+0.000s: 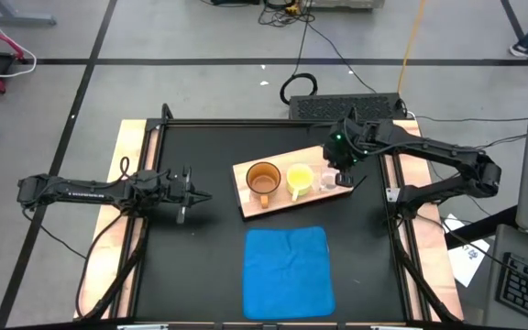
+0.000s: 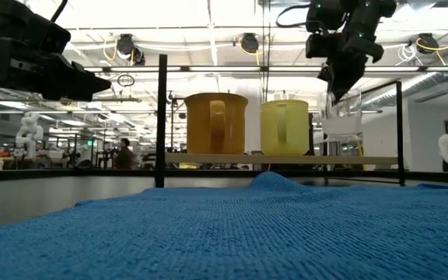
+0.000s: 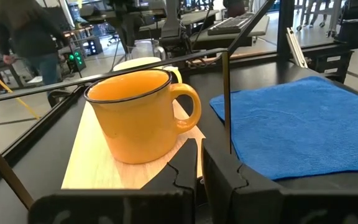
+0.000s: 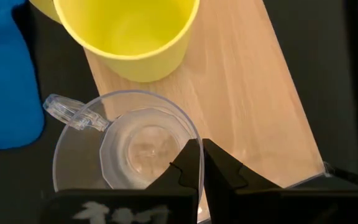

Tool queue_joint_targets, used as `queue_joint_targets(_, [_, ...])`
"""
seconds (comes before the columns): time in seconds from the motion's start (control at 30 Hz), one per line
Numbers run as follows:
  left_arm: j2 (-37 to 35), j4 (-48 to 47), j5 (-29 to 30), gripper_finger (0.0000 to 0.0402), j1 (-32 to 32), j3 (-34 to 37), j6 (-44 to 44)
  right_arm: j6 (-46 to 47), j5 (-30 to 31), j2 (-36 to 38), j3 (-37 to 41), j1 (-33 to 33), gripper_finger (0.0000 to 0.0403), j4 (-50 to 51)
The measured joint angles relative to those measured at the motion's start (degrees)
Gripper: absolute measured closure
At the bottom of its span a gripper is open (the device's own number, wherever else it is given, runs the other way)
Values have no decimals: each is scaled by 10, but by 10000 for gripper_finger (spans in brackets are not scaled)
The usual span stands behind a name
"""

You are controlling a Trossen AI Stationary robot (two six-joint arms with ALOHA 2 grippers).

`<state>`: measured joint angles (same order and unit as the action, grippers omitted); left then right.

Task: Stack small to large cups/mugs on shelf
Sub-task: Put the transparent mug on the shelf

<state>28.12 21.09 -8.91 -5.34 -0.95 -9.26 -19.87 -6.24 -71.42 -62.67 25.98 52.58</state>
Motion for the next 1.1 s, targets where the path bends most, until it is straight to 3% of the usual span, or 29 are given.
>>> queue_joint_targets(0.63, [0,0,1,376,0,0,-14,-131,0,0,52,26,403,-62])
queue_joint_targets(0.83, [0,0,1,376,0,0,-18,-171,-62,0,68,48,403,-73])
queue_joint_targets(1.1, [0,0,1,376,0,0,-38,-170,-70,1,82,67,403,-80])
